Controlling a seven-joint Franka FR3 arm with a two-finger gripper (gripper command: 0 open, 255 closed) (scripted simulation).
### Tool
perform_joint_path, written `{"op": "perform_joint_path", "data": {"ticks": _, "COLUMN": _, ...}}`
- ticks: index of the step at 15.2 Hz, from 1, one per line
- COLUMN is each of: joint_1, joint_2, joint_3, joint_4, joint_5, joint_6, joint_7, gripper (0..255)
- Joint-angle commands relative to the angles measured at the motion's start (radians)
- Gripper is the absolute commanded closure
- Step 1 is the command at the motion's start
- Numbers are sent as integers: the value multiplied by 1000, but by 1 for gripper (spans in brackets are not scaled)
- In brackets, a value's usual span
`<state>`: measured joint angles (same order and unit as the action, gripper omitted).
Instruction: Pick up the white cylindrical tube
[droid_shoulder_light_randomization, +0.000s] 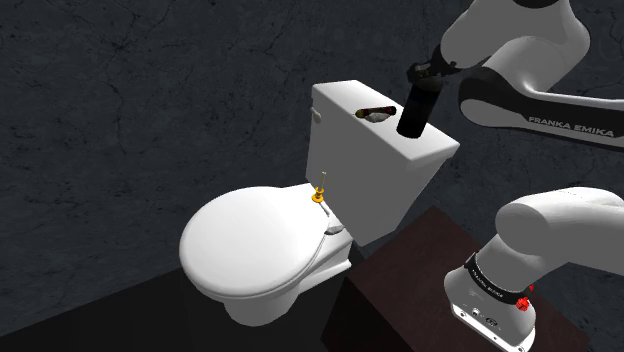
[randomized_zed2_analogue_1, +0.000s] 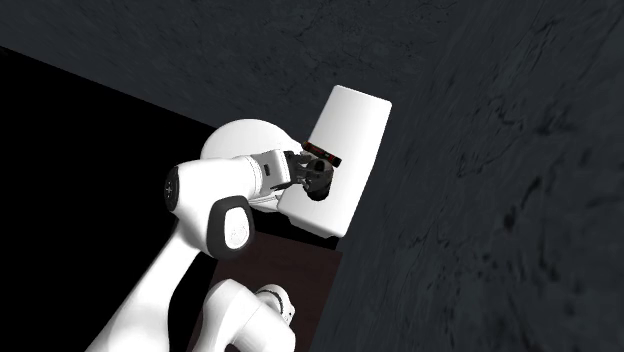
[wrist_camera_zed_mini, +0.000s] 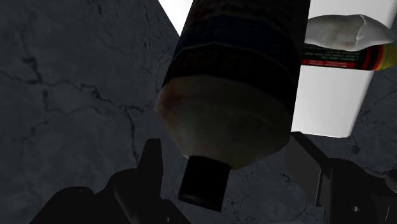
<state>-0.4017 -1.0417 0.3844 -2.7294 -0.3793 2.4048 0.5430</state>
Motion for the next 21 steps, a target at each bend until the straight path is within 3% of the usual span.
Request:
{"op": "perform_joint_path", "data": {"ticks": 1, "joint_1": 0, "joint_2": 1, "joint_3": 0, "joint_4": -2, "joint_5": 0, "joint_6": -1, "joint_7": 0, "gripper": 255}}
{"op": "perform_joint_path", "data": {"ticks": 21, "joint_1": -1, "joint_2": 41, "joint_3": -47, "joint_4": 204, "joint_5": 19, "joint_6": -153, "joint_7": -98, "gripper": 255}}
